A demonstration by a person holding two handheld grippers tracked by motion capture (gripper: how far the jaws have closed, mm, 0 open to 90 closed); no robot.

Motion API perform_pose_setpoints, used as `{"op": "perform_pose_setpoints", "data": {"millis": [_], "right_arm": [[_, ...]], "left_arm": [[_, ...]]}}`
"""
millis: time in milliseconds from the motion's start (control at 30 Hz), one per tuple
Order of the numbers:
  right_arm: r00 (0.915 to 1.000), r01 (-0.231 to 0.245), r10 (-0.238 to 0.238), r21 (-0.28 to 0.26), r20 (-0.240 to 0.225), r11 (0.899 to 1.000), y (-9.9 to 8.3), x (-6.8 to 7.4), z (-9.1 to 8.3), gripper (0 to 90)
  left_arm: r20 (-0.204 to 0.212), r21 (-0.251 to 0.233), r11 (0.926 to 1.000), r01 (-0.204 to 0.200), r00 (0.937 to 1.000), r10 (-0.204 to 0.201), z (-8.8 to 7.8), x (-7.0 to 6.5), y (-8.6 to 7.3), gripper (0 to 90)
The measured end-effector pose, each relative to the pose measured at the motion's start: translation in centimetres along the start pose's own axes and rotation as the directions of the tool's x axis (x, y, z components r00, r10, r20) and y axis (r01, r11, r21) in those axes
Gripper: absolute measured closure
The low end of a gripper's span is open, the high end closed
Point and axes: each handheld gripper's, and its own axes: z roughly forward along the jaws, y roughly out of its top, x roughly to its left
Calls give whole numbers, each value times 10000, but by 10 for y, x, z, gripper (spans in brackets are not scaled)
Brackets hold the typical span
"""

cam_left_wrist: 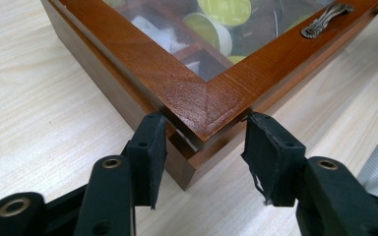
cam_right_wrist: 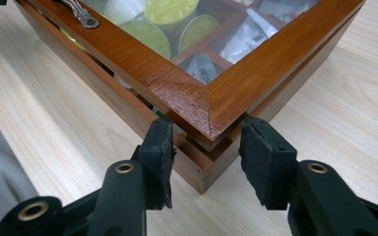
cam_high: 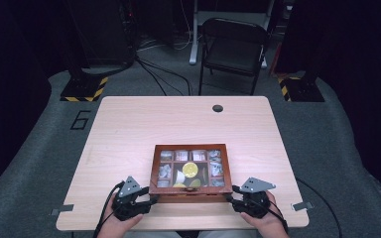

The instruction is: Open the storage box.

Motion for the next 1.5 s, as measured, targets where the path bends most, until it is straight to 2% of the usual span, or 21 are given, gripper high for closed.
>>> {"op": "perform_pose_setpoints", "data": {"millis": [67,133,333,400,467,533,567,633,667,767,867,933,967,1033,1333,1500], "right_arm": [[10000,13,-12,-84,29,10000,1,0,-1,537],[10000,-35,36,-174,92,9998,2,0,-2,521],[9999,-107,109,-262,79,9996,4,-2,-2,496],[9998,-168,171,-334,82,9993,6,-2,-1,496],[9998,-160,162,-271,82,9995,7,-2,-1,495],[9998,-167,170,-270,111,9995,7,-2,-1,495],[9998,-109,114,-307,137,9995,8,-2,-1,494],[9997,-117,124,-382,197,9992,11,-1,-3,485],[9998,-72,81,-484,187,9988,13,-3,-4,471],[9999,-126,131,-488,99,9987,16,-5,-6,460],[9999,26,-20,-485,137,9988,21,-6,-9,461],[9998,130,-122,-503,164,9986,25,-6,-10,464],[9997,120,-108,-610,198,9981,28,-6,-11,458],[9997,80,-64,-648,247,9979,29,-6,-11,455],[9998,-75,92,-931,180,9956,37,-9,-15,456],[9997,-117,140,-1051,215,9944,40,-10,-16,457]], "left_arm": [[-110,-59,10000,-47,9999,46,0,0,1,476],[-60,-121,9999,71,10000,-71,-1,1,1,456],[70,-298,9994,185,9998,-183,0,3,3,450],[167,-323,9988,372,9992,-367,0,3,4,451],[204,-364,9990,245,9995,-238,0,1,7,448],[203,-401,9987,305,9994,-297,0,1,7,448],[302,-435,9982,404,9988,-391,-1,2,8,446],[255,-574,9977,349,9991,-335,-2,3,9,445],[234,-624,9970,447,9988,-433,-3,2,10,442],[242,-695,9969,369,9991,-353,-6,4,14,441],[235,-837,9958,370,9991,-352,-8,5,17,440],[280,-992,9935,564,9982,-539,-9,6,19,439],[336,-969,9939,525,9982,-494,-11,7,21,440],[194,-1029,9935,479,9987,-461,-11,7,23,440],[25,-1092,9928,482,9988,-483,-14,10,32,443],[-225,-1203,9926,167,9996,-196,-15,9,36,438]]}}
